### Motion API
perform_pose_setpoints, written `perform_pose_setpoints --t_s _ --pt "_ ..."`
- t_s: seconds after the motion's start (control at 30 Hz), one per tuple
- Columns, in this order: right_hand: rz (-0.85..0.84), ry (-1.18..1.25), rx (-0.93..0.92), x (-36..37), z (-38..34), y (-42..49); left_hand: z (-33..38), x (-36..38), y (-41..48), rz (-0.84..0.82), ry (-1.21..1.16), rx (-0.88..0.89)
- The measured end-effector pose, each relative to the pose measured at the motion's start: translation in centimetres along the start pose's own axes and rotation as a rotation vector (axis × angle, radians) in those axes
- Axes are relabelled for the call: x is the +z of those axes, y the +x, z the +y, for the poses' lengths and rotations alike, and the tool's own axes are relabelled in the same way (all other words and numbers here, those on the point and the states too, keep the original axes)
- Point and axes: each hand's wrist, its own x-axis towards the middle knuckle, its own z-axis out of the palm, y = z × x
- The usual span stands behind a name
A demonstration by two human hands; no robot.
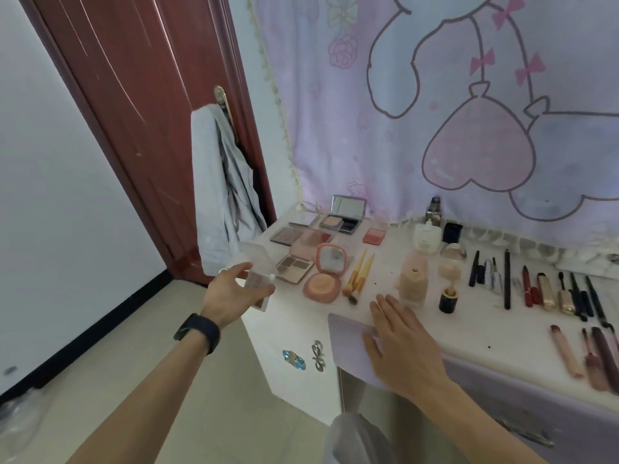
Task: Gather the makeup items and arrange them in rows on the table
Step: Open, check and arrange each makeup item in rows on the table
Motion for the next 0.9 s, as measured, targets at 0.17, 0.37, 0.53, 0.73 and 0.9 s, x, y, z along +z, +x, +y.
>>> perform_pose_setpoints --t_s 0.17,0.37,0.53,0.73,0.9 --pt "0.008 -0.042 0.026 0.7 0.5 0.7 -0.3 -0.3 4.7 -0.008 0.055 -0.063" --pt "0.123 -0.110 -0.036 1.8 1.2 0.4 -0.2 0.7 8.7 -0.053 0.170 -0.142" --pt "0.158 -0.101 -0.039 2.5 1.3 0.5 -0.8 1.4 10.6 -0.116 0.296 -0.194" --pt "0.164 -0.127 -0.029 2.7 1.2 0.6 -1.3 2.2 11.7 -0.185 0.387 -0.203" --pt "0.168 -0.138 -0.027 2.8 1.3 0.6 -1.1 2.1 12.7 -0.223 0.378 -0.232"
